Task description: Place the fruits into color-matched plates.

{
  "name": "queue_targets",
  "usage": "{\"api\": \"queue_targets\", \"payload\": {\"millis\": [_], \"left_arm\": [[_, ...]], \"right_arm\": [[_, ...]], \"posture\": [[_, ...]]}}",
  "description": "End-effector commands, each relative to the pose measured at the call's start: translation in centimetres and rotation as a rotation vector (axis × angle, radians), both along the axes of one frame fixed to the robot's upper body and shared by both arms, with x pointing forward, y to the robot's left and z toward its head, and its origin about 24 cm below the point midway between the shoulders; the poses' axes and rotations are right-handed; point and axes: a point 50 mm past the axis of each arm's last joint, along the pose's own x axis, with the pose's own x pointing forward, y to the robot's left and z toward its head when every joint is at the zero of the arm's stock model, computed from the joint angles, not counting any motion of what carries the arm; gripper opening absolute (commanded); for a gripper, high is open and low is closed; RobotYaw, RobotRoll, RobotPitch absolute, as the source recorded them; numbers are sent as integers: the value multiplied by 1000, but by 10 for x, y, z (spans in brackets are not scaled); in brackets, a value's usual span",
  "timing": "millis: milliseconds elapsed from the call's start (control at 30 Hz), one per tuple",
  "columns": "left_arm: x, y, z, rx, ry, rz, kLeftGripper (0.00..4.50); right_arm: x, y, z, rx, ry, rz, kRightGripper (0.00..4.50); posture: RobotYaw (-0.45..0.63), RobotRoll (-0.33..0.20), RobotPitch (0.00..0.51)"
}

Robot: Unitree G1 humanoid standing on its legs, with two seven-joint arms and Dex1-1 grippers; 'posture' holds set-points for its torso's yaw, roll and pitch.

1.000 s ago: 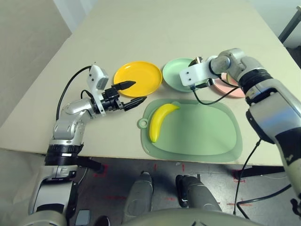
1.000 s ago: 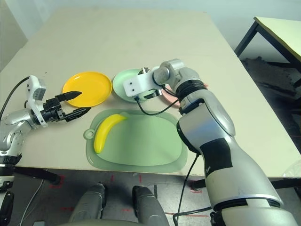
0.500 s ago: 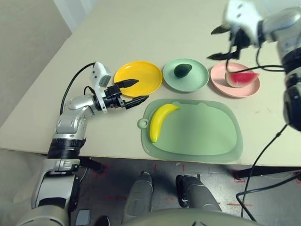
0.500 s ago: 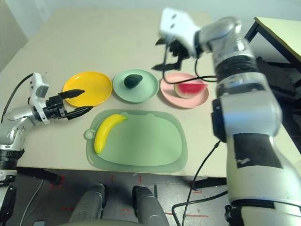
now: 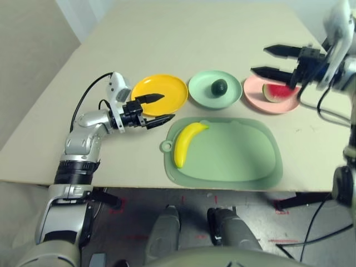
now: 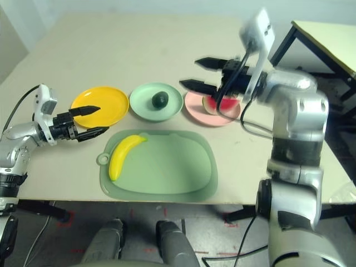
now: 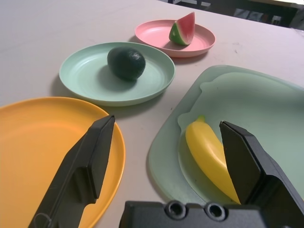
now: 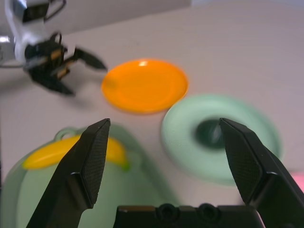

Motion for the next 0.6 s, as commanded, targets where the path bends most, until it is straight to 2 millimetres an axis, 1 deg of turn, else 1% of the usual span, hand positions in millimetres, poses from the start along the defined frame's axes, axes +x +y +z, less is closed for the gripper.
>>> {"api": "queue_targets", "payload": {"millis": [33,133,233,300,333,367,400,467,533,600], "left_arm": [[4,3,7,67,-29,-28,4500],[7,4,16,147,-87,-69,4500],[9,3,23,251,-160,-138,4500],[7,-5,32,468,-296,-319,4500],[7,-7,35,539,-336,-382,4500],[7,-13,41,599,-408,-468,4500],[7,-17,44,627,-454,-517,4500],[5,-34,53,781,-636,-693,4500],[3,-45,53,921,-763,-843,4500],[5,-57,54,990,-870,-958,4500]], "right_arm": [[-32,11,-36,6,-24,109,4459],[-51,12,-67,0,-28,167,4459],[-59,12,-85,-9,-62,189,4459],[-65,9,-99,-18,-81,203,4459],[-66,8,-103,-19,-87,208,4459],[-67,7,-105,-15,-90,211,4459],[-68,6,-106,-11,-93,212,4459],[-69,7,-107,20,-87,213,4459],[-70,8,-107,39,-83,219,4459],[-73,10,-107,45,-81,235,4459]], "posture": [[36,0,151],[42,0,152],[53,0,150],[53,0,150],[62,0,149],[63,0,149],[63,0,148],[59,0,147],[51,0,147],[37,0,148]]}}
